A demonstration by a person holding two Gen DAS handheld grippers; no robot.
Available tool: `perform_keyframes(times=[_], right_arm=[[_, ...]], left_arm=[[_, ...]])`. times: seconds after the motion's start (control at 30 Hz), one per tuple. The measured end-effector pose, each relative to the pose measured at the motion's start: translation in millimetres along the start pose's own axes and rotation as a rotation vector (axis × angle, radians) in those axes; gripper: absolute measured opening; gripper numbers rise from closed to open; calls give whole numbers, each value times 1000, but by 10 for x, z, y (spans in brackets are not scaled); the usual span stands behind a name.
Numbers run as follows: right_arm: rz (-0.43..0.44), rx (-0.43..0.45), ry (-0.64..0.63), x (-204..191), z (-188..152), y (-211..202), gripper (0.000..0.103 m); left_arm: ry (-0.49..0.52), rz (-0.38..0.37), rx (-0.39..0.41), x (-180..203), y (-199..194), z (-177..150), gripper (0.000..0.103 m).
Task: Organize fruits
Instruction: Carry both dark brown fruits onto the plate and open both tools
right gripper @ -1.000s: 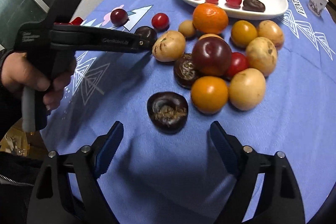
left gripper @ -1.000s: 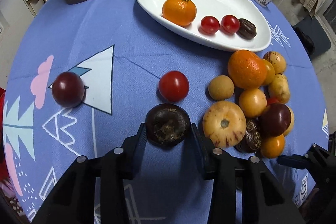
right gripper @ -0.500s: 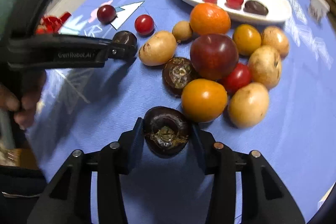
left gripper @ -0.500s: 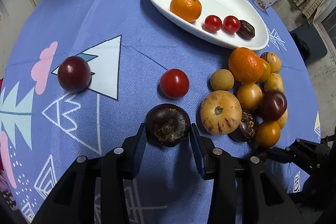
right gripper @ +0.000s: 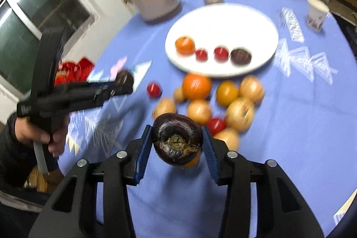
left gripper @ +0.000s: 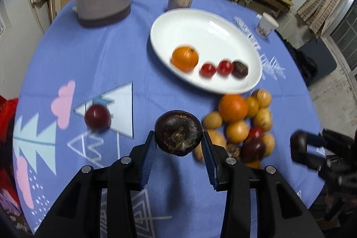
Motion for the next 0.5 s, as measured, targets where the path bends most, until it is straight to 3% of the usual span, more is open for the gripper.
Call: perform_keyframes(times=[0.17,0.5], right_arm=[[-31,80,19,208,353,-144,43],[-43,129,64,562,872,-24,43]], left_arm=[[32,6,49,143,-116,261,41],[58,0,36,279,152,720,41]])
Point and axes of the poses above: each gripper's, at about its wrist camera, not at the fingertips, and y roughly the way its jaws point, x to its right, z to its top, the point moved 1 cm from there along y, roughly the way its jaws point, and after that the axes turned 9 degrees about -x, right-handed, at the moved point
